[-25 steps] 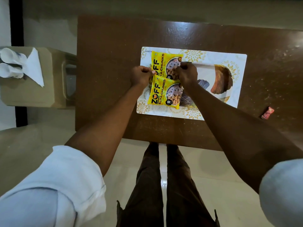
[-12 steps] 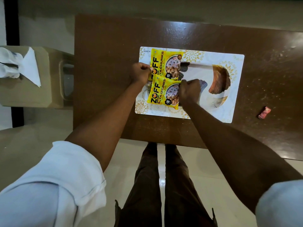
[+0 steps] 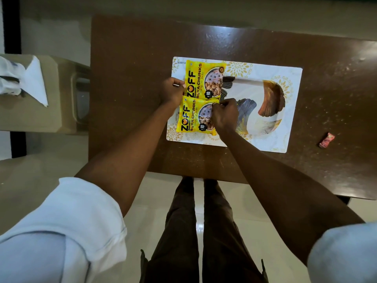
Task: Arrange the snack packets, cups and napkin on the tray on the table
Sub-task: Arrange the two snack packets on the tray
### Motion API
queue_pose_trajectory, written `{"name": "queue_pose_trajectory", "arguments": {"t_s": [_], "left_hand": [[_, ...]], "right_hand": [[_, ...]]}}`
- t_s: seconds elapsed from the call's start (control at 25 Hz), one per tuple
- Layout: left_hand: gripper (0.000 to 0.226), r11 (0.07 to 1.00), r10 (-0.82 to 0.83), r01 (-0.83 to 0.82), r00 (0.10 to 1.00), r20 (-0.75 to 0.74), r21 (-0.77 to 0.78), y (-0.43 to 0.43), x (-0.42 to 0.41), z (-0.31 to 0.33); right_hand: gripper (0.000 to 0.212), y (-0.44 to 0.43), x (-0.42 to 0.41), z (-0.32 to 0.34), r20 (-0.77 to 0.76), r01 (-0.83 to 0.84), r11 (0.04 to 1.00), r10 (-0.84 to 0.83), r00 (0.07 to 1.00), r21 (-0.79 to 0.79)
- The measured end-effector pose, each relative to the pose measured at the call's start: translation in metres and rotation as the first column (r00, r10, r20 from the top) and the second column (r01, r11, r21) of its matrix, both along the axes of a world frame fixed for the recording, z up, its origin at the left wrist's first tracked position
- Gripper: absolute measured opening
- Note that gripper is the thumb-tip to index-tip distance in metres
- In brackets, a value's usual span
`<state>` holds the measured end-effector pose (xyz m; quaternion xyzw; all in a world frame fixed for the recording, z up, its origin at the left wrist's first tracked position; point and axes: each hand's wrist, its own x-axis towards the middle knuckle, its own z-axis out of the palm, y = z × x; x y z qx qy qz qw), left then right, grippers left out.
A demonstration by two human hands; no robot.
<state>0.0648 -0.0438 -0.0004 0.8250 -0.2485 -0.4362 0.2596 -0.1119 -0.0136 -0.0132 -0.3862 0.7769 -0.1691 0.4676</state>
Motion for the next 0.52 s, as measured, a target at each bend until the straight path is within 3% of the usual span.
{"name": "queue_pose_trajectory", "arguments": {"t_s": [0.28,0.52], "left_hand": [[0.023,0.999,0.016,-0.013,0.997,-0.08,0.037,0.016,0.0,0.001],[0.022,0.997,0.05,-0.046,0.996,-0.069,0.058,0.014,0.002,0.002]], "right_hand": [[0.044,-0.004,0.0,0.005,-0.003,-0.155,0.987,0.155,0.988,-0.052],[0.042,-0.002,0.002,0.004,-0.018,-0.173,0.984,0.172,0.985,-0.041]]}}
